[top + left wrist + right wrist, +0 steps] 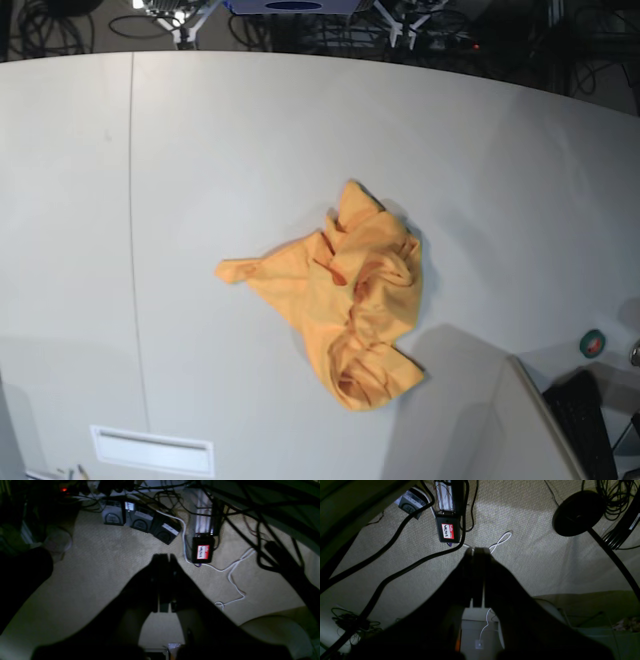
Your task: Layout the t-shirt on the table in an organized manner, then fold the t-shirt properly
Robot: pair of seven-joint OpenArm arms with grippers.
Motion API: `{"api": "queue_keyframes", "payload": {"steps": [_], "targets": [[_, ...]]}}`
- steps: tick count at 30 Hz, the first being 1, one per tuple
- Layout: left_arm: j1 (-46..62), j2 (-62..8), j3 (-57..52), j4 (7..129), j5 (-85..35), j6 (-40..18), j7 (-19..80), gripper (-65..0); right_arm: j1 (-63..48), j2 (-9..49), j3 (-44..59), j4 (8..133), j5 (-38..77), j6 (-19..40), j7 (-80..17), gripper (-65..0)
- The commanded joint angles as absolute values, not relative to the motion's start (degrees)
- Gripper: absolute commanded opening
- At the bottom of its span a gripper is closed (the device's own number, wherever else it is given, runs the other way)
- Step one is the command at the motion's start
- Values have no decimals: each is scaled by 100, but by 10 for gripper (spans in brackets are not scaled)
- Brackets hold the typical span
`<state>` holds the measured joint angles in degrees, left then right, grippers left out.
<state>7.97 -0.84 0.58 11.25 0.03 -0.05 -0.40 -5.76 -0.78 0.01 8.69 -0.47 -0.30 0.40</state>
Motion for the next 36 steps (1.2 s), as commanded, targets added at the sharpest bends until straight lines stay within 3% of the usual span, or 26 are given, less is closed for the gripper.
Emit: {"api": "queue_keyframes", "payload": {"steps": [1,10,15,23,32,36], "targets": [[848,-92,66,1130,31,-4,-48,-650,-602,-57,-4,892,-57,-13,48,-650],[989,-198,66,1200,31,-4,-40,-650,-752,-57,-4,892,-48,-13,295,-650],[1701,-497,66,2097,31,-4,-40,-650,-1182,-57,13,1103,-40,-4,338,-650],[3108,-848,66,3934,-22,-13,-40,-650,-2879,-66,22,3547,-31,-13,207,-650],[3934,-1244,66,5182,-31,-13,-48,-650,-4418,-101,224,6334,-31,-31,-892,-650],[4611,-1385,13,6492,-40,-13,-48,-650,-4866,-110,646,7530,-31,-31,-1622,-650]]}}
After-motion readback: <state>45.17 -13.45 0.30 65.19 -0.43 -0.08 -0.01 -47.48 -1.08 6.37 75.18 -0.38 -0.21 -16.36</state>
